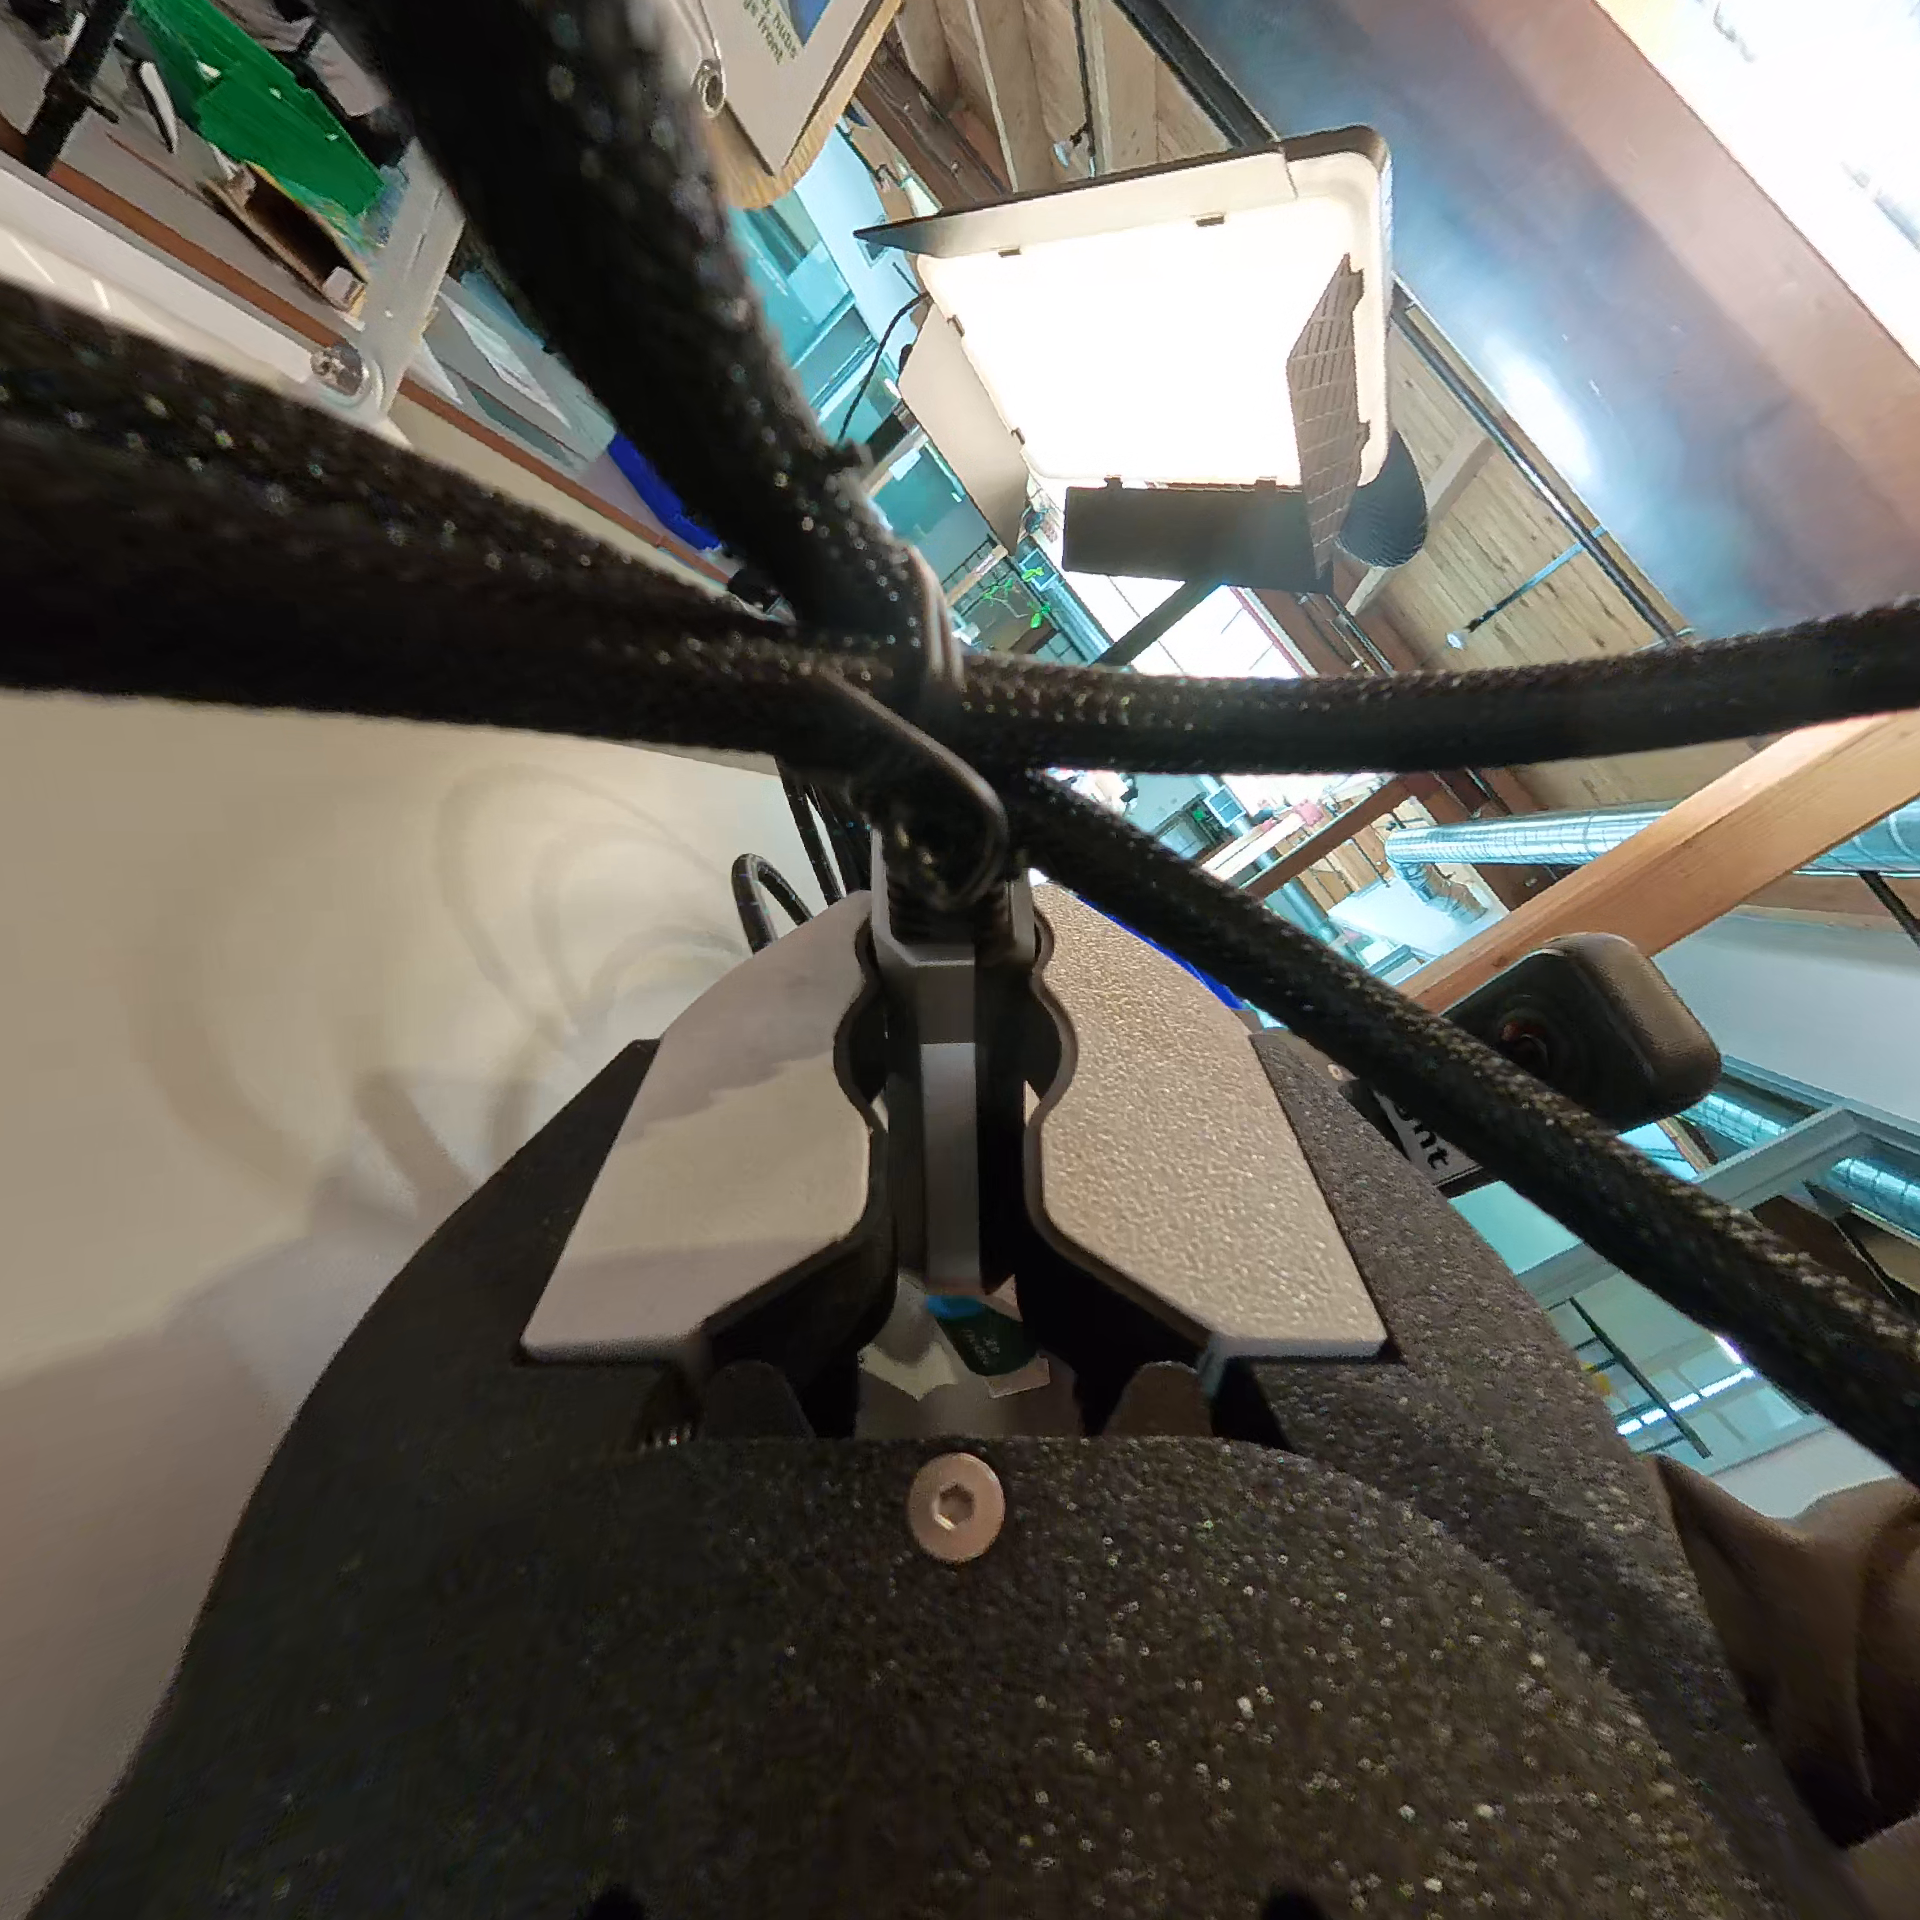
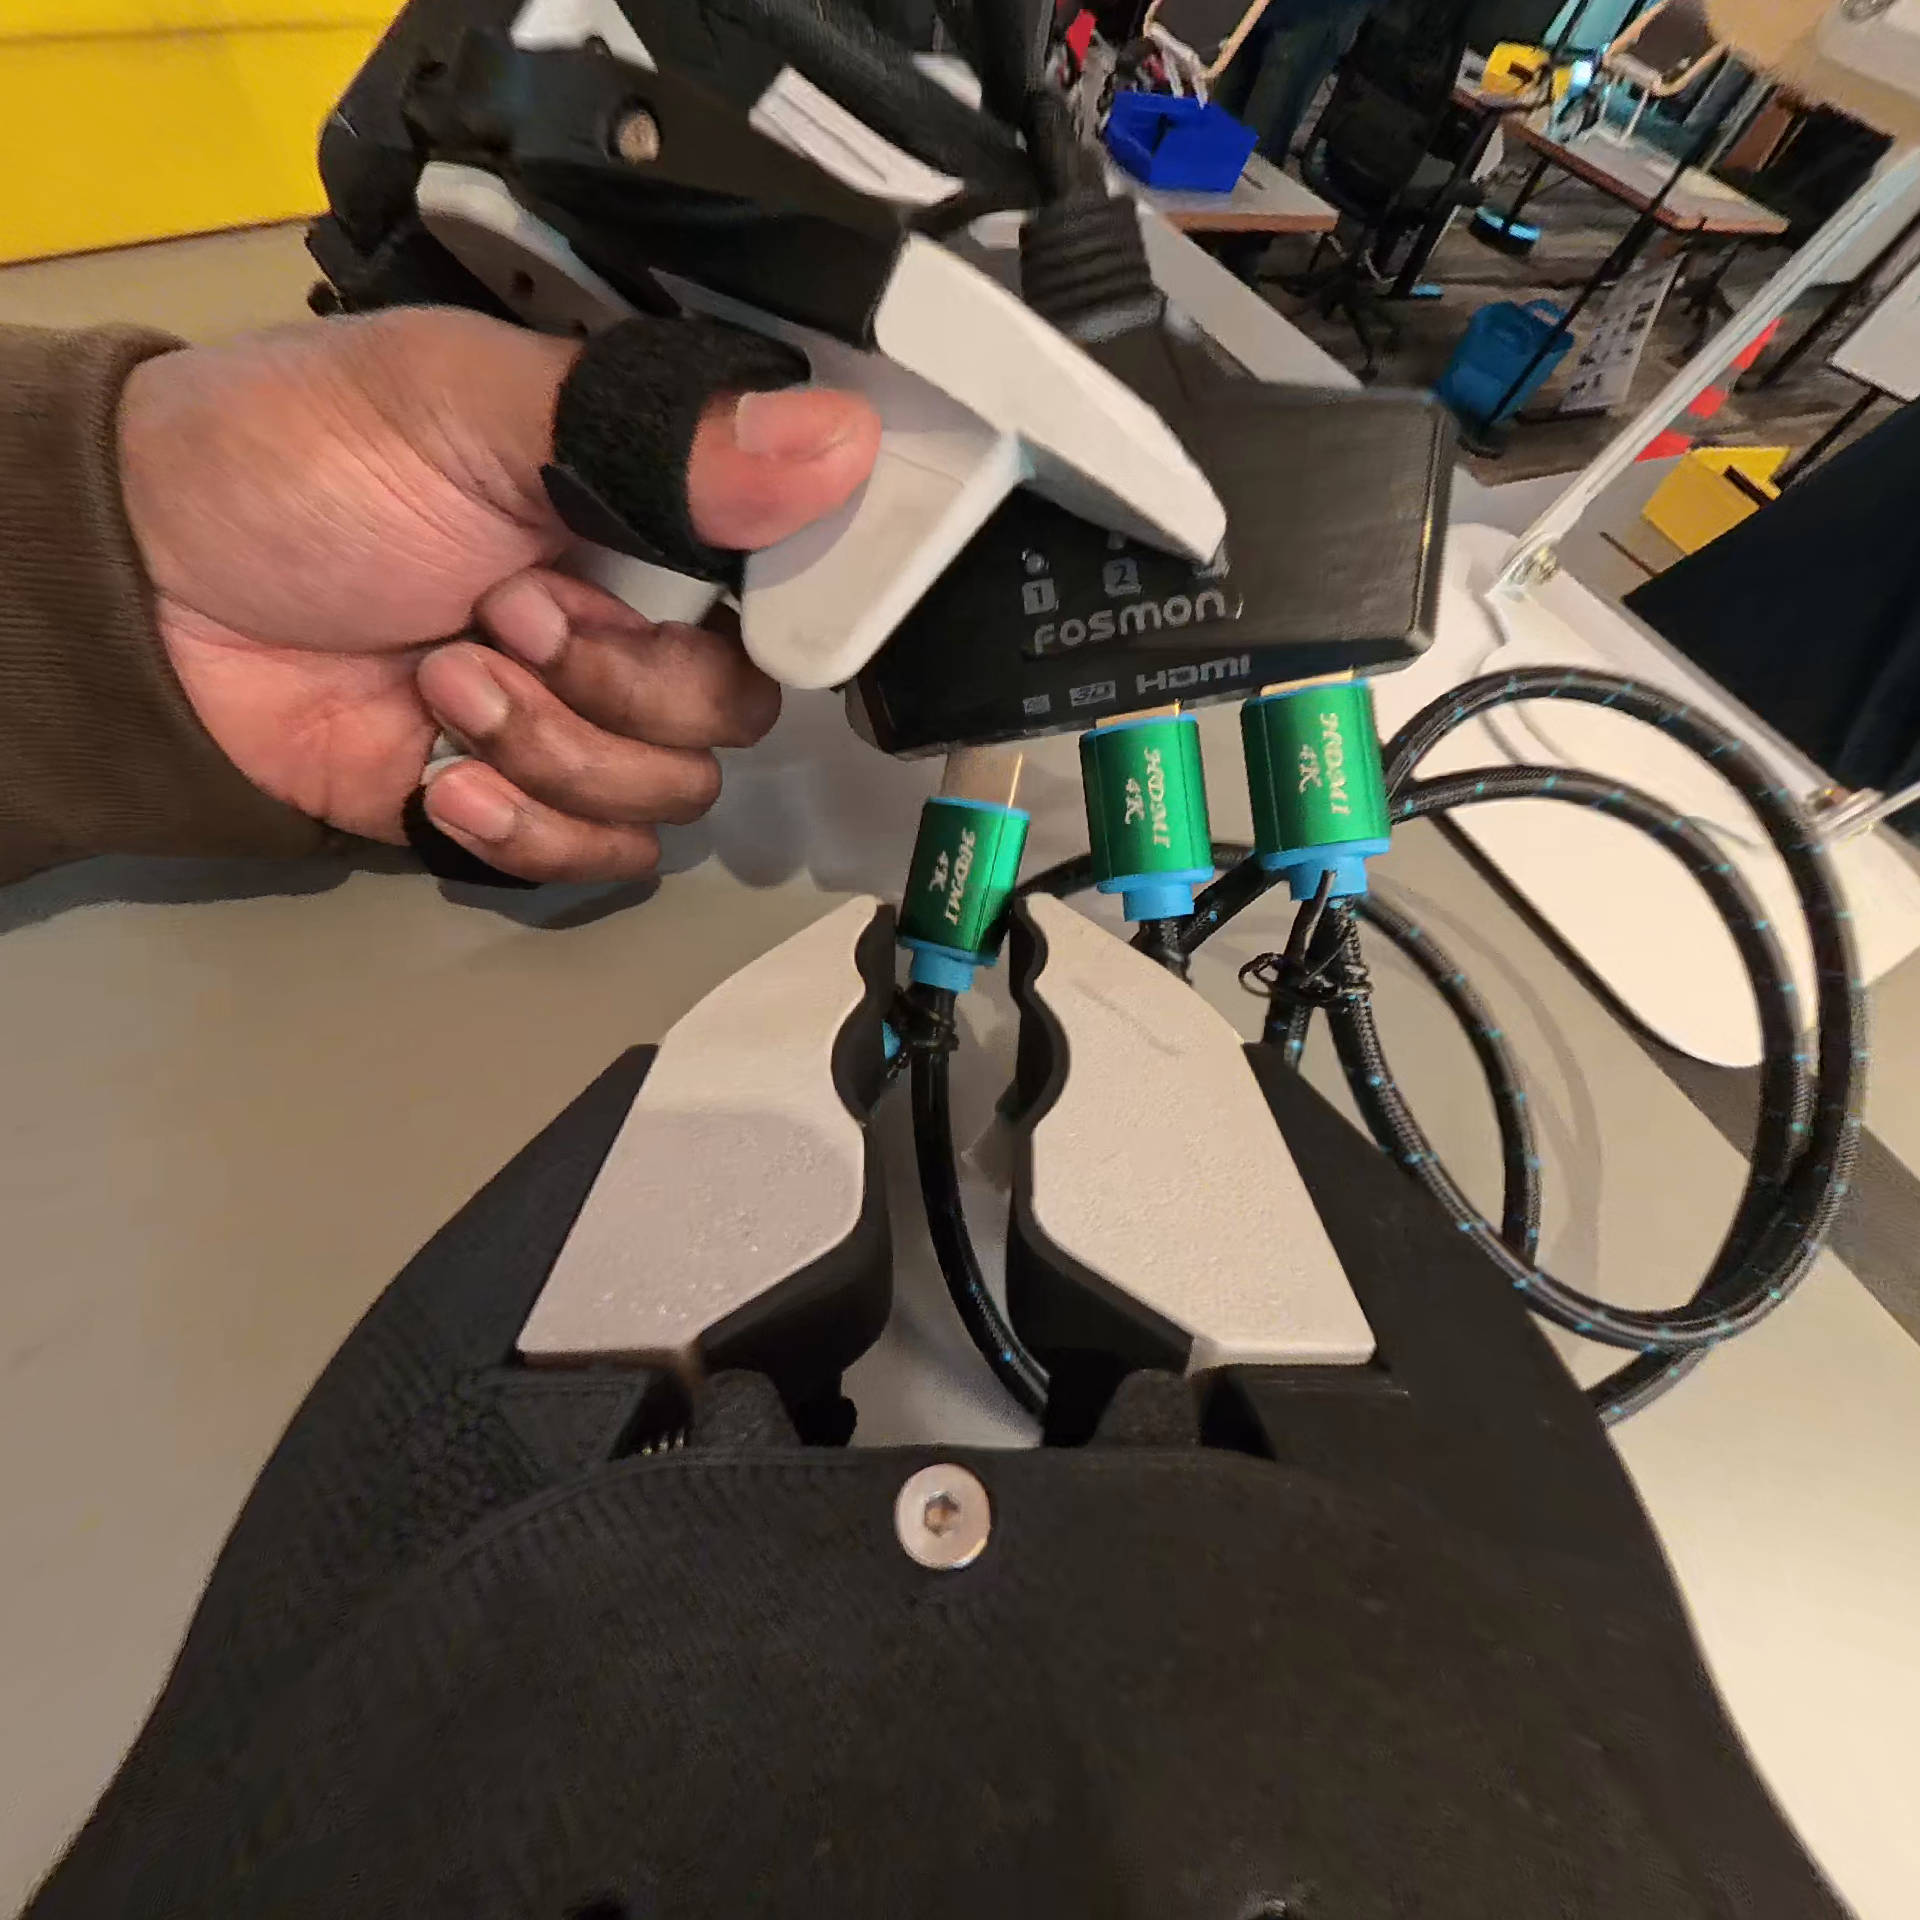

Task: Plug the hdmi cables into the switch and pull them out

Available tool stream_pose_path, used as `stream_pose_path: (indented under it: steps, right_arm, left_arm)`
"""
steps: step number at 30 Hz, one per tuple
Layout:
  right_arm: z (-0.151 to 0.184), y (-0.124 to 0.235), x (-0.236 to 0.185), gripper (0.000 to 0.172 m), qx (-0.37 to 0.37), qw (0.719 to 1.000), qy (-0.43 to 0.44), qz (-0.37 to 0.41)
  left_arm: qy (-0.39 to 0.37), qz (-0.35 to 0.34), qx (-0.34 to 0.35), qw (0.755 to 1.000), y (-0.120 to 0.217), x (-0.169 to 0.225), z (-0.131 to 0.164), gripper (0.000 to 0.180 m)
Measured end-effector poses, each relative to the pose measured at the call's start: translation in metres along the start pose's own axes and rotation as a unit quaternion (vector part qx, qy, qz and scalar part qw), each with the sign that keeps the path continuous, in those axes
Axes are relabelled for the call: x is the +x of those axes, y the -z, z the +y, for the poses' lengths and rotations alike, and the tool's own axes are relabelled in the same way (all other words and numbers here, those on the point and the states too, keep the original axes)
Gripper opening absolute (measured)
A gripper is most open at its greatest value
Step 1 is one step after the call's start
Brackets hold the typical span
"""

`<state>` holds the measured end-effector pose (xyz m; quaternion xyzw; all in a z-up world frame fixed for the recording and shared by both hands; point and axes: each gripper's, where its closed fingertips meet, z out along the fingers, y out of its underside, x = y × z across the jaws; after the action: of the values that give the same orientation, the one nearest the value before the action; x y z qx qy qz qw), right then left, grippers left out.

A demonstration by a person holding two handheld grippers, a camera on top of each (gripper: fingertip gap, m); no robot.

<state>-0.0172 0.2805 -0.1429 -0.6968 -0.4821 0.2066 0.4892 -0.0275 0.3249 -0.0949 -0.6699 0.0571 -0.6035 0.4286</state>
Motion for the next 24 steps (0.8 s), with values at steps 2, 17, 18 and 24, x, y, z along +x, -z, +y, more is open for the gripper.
stream_pose_path:
  steps: [2, 17, 18, 24]
  right_arm:
    - [-0.005, 0.005, 0.002, 0.022, 0.023, 1.0, -0.005, -0.003]
    - [0.041, -0.005, -0.007, 0.035, -0.167, 0.982, -0.016, 0.089]
    - [0.044, -0.006, -0.009, 0.031, -0.176, 0.98, -0.019, 0.085]
    - [0.048, 0.005, -0.016, 0.02, -0.154, 0.981, 0.122, 0.001]
  left_arm:
    - [-0.005, -0.018, -0.003, 1.0, -0.002, -0.003, 0.002, 0.022]
    - [0.039, -0.07, 0.08, 0.994, 0.014, -0.028, -0.027, 0.022]
    - [0.042, -0.068, 0.08, 0.994, 0.014, -0.028, -0.027, 0.022]
    - [0.072, -0.039, 0.081, 0.993, 0.012, -0.024, -0.026, 0.022]
